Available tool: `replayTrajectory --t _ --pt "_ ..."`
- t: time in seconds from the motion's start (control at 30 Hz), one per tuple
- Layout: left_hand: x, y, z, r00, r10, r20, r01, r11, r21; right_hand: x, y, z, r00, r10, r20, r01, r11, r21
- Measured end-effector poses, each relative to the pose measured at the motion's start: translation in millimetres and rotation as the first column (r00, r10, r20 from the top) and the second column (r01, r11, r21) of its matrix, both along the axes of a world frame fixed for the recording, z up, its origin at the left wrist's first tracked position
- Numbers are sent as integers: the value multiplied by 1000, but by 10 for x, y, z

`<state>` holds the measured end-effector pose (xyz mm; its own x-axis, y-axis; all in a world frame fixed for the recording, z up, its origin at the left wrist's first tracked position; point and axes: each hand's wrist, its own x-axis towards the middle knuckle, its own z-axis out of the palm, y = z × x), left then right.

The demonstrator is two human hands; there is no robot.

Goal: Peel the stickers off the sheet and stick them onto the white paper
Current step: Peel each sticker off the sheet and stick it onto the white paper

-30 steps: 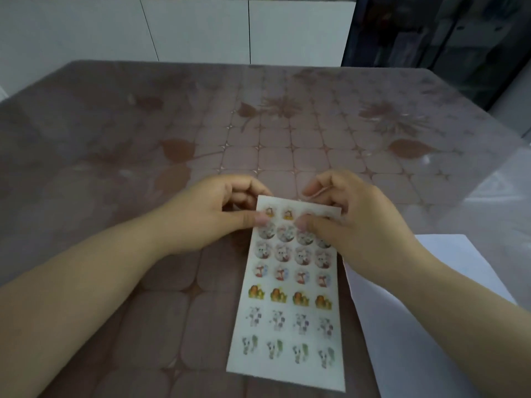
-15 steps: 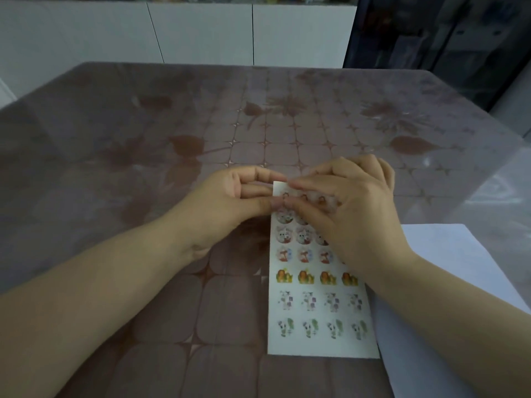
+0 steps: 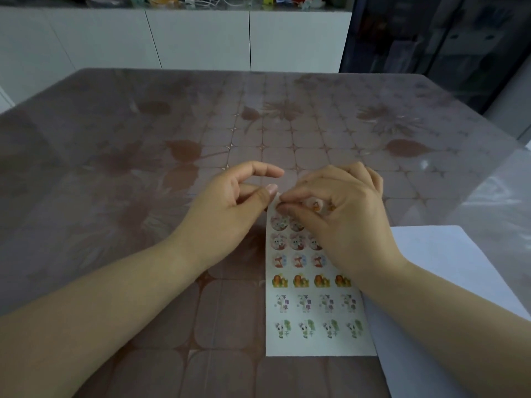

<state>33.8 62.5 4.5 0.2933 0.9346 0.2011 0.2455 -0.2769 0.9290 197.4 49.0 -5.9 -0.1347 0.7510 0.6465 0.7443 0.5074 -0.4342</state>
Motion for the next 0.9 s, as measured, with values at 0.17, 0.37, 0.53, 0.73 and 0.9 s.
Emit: replayTrajectory --t 0.17,0.37,0.53,0.73,0.9 --pt "26 -23 19 998 -44 -35 48 993 106 4 -6 -3 998 -39 -58 38 999 -25" --pt "20 -42 27 997 -12 -76 28 977 213 -12 -17 11 992 -33 -120 31 999 -14" --pt "45 -35 10 999 6 -52 4 980 197 -15 -30 25 993 -21 -113 23 1000 14" --pt "5 16 -8 998 39 -47 -33 992 123 15 -19 32 997 62 -41 -63 998 -26" --pt "-26 39 -31 998 -8 -56 9 1000 16 37 -23 57 980 85 -181 -126 965 -230"
